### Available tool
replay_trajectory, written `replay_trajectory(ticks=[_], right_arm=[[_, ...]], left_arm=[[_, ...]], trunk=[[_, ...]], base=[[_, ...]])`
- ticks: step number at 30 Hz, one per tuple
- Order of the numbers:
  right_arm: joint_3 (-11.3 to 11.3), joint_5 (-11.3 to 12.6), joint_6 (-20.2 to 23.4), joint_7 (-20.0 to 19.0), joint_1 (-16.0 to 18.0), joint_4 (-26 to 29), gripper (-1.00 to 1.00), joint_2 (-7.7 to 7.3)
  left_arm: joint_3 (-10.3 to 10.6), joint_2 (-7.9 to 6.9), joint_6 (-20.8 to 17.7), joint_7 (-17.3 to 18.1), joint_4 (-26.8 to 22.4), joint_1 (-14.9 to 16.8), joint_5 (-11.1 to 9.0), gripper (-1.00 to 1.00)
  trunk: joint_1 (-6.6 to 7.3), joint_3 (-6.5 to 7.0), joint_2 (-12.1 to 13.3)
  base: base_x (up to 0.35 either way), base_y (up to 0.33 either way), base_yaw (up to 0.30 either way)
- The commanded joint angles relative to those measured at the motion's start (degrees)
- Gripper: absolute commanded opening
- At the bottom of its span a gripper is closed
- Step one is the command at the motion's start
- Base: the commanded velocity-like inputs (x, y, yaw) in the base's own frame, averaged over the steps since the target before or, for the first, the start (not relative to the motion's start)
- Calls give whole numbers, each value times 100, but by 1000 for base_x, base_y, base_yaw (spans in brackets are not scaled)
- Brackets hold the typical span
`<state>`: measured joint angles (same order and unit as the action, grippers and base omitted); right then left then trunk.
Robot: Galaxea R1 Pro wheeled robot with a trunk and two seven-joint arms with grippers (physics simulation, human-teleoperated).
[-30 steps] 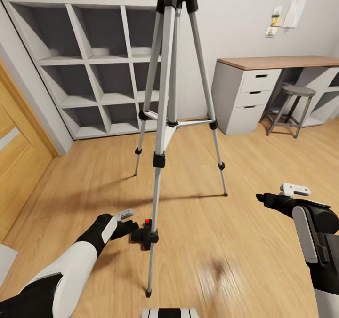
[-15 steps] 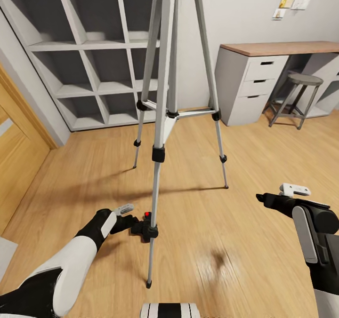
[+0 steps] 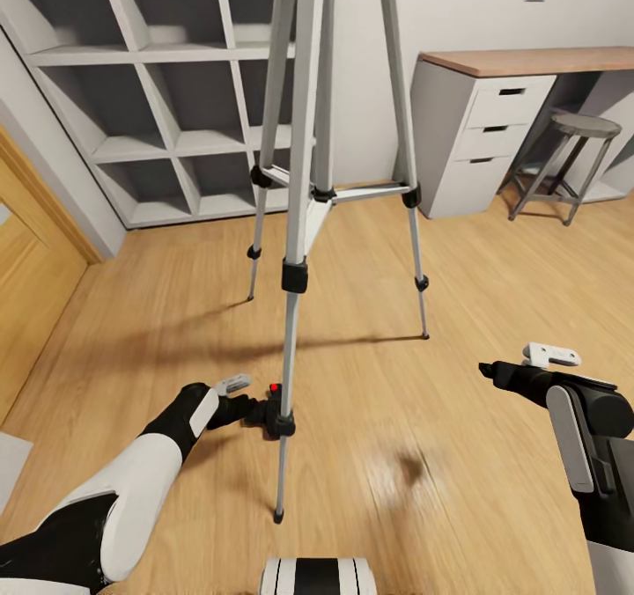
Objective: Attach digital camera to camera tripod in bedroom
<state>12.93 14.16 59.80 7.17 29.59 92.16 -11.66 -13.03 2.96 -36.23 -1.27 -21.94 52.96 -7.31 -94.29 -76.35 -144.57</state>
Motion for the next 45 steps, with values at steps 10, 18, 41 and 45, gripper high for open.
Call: replay_trajectory(ticks=[10, 18, 41, 45], right_arm=[[8, 61, 20, 53, 8, 10, 100, -6], [38, 61, 20, 54, 36, 12, 100, -31], [25, 61, 20, 56, 40, 13, 100, -44], [25, 61, 20, 56, 39, 13, 100, -42]], left_arm=[[-26, -7, -141, 1, -12, 226, -37, 100], [-19, 14, -417, -16, -9, 500, -35, 100], [612, 13, -510, -31, 5, 710, -33, 100], [631, 12, -509, -31, 5, 708, -34, 100]], trunk=[[-24, -226, -15], [-45, -404, -26], [-104, -913, -57], [-115, -1002, -62]], base=[[0, 0, 0], [0, 0, -26], [0, 0, -107], [0, 0, -12]])
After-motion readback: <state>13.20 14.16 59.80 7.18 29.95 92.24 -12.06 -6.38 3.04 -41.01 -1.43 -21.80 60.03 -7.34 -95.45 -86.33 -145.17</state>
